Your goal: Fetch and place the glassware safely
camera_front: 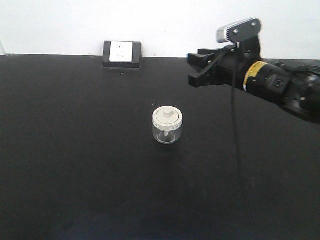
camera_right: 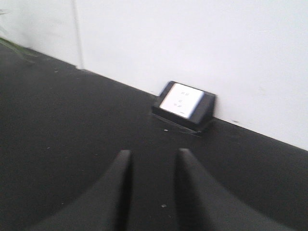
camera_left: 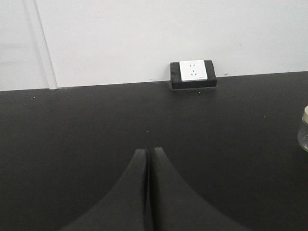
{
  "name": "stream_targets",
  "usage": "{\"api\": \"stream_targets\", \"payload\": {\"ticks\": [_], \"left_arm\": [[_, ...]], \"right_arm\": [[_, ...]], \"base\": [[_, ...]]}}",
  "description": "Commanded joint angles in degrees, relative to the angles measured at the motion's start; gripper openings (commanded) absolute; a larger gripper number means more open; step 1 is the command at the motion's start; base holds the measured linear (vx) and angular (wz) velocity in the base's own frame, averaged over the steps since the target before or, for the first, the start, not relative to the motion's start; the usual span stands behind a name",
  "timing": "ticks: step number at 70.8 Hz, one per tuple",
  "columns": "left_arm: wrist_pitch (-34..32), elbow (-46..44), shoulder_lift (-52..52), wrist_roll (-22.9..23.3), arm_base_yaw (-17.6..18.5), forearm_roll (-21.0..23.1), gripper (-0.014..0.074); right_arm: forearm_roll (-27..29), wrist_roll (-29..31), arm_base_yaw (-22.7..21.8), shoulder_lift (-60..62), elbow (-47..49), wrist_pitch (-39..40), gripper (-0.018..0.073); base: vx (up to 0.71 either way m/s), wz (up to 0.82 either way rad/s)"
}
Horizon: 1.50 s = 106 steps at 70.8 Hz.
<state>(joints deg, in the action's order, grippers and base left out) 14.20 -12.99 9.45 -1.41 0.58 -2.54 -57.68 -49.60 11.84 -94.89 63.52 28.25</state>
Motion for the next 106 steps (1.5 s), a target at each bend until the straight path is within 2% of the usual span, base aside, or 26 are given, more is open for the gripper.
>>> {"api": "stream_targets", "payload": {"ticks": [1, 21, 45, 70, 84, 106], "left_arm": [[-4.04, -1.55, 1.15, 0.58, 0.30, 0.10, -0.0007], [-4.04, -1.55, 1.15, 0.58, 0.30, 0.10, -0.0007], [-4.04, -1.55, 1.15, 0.58, 0.30, 0.10, -0.0007], [-4.04, -1.55, 1.15, 0.58, 0.30, 0.10, -0.0007], [-4.04, -1.55, 1.15, 0.58, 0.30, 0.10, -0.0007], [-4.04, -1.55, 1.15, 0.58, 0.30, 0.10, -0.0007]], "right_arm": [[4.79, 1.05, -0.30, 7.47, -2.41, -2.30, 0.0000], [11.20, 7.29, -0.30, 22.67, -14.79, -14.01, -0.0006], [11.38, 7.42, -0.30, 41.08, -24.09, -25.32, -0.0004], [10.67, 7.36, -0.30, 63.15, -36.68, -29.66, -0.0004], [10.67, 7.36, -0.30, 75.60, -42.31, -36.97, -0.0004], [10.78, 7.31, -0.30, 85.95, -48.08, -39.33, -0.0004]], "base": [[0.00, 0.00], [0.00, 0.00], [0.00, 0.00], [0.00, 0.00], [0.00, 0.00], [0.00, 0.00]]}}
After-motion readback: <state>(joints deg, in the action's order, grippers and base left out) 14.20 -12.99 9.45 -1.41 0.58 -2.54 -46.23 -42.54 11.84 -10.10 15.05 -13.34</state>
